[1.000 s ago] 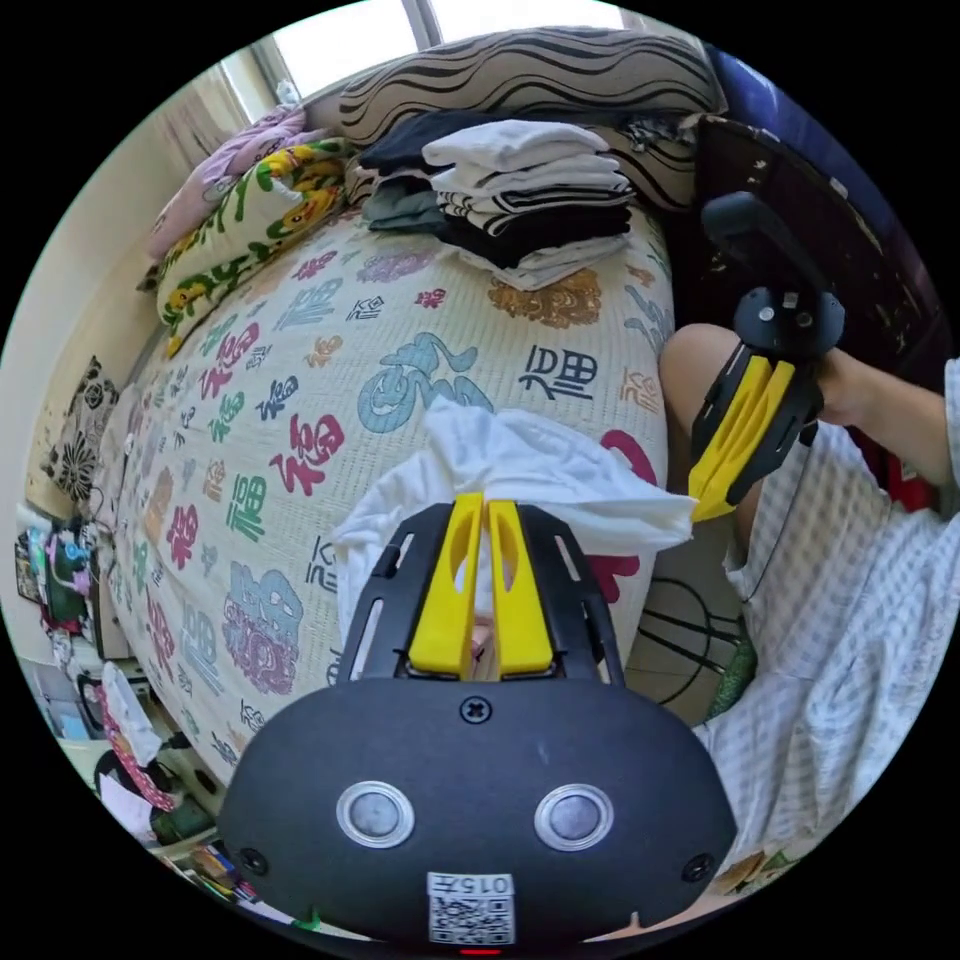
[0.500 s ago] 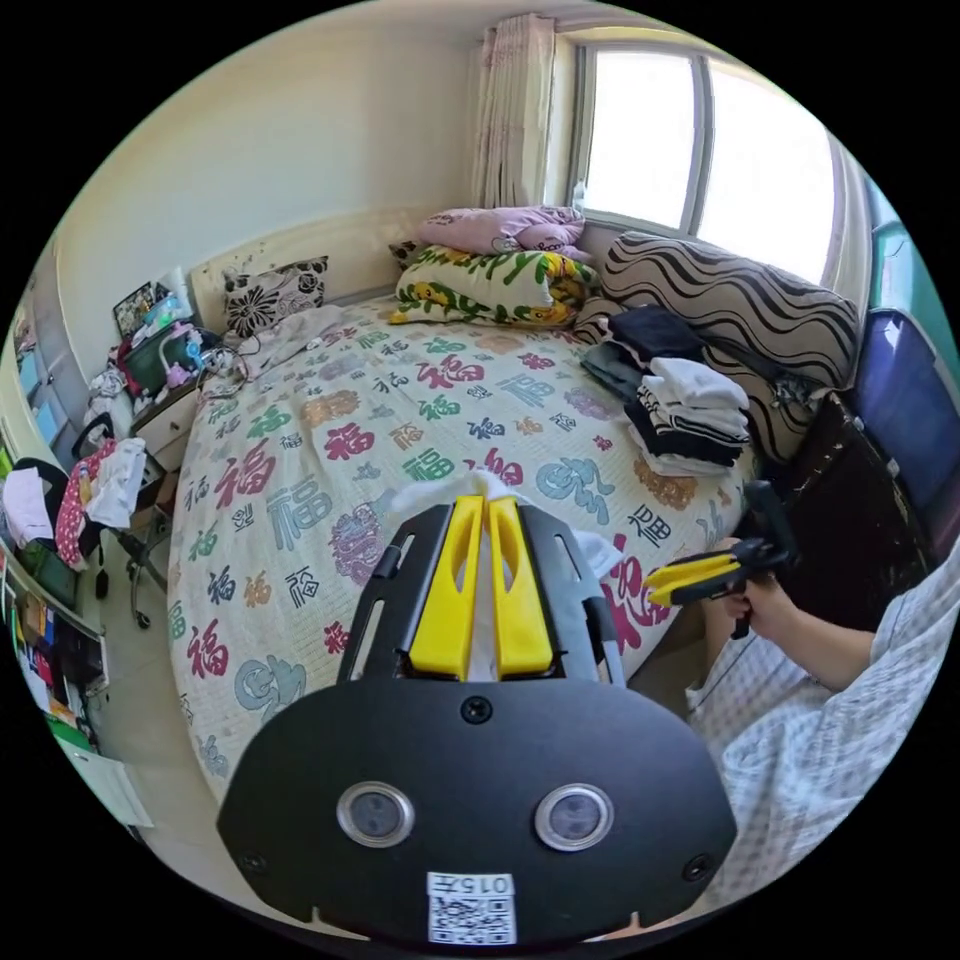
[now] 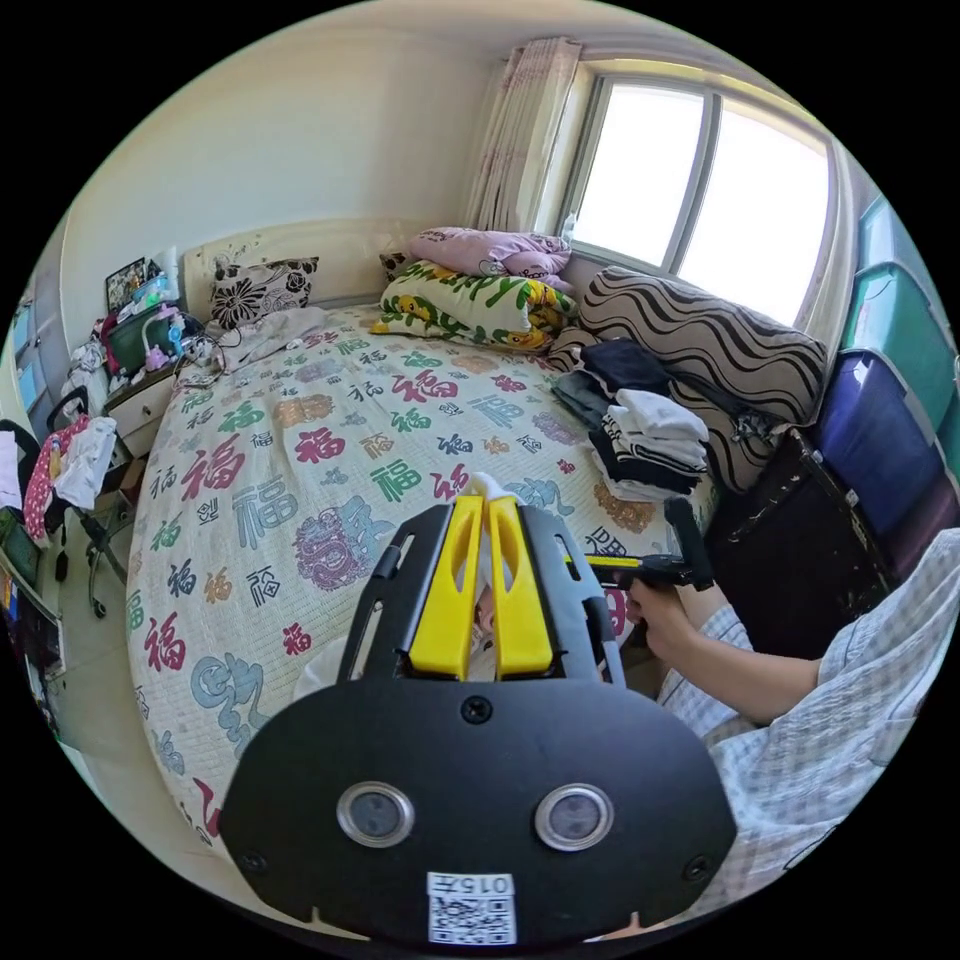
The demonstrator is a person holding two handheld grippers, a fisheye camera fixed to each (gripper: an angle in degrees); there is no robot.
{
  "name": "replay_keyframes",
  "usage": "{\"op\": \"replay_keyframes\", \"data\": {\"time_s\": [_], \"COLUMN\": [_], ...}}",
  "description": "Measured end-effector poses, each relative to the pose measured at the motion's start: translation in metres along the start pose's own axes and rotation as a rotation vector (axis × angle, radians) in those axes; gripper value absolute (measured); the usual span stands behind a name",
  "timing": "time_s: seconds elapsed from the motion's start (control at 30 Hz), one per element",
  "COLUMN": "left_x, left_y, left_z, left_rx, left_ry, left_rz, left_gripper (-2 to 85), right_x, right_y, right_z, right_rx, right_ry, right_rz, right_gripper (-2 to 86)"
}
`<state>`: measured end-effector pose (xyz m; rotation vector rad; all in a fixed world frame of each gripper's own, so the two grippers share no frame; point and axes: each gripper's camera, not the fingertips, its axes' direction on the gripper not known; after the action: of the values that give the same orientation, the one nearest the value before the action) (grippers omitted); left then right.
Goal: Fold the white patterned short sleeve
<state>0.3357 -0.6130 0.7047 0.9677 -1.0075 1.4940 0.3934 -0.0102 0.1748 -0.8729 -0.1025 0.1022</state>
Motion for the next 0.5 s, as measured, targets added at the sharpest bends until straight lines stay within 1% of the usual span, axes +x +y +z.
{"op": "replay_keyframes", "data": {"time_s": [0.1,0.27,0.37,0.5], "left_x": [-0.009,-0.029,-0.037,-0.041], "left_y": [-0.015,-0.044,-0.058,-0.076], "left_z": [-0.004,-0.014,-0.019,-0.025], "left_rx": [0.013,0.032,0.037,0.034], "left_ry": [0.01,0.048,0.065,0.082], "left_rz": [-0.014,-0.058,-0.077,-0.087], "left_gripper": [-0.2,-0.2,-0.2,-0.3], "right_x": [-0.014,-0.075,-0.111,-0.152], "right_y": [0.004,0.029,0.052,0.079], "right_z": [-0.013,-0.02,-0.019,-0.02], "right_rx": [0.002,-0.012,-0.051,-0.042], "right_ry": [0.037,0.195,0.198,0.248], "right_rz": [-0.03,-0.316,-0.453,-0.562], "right_gripper": [7.5,9.4,9.6,8.1]}}
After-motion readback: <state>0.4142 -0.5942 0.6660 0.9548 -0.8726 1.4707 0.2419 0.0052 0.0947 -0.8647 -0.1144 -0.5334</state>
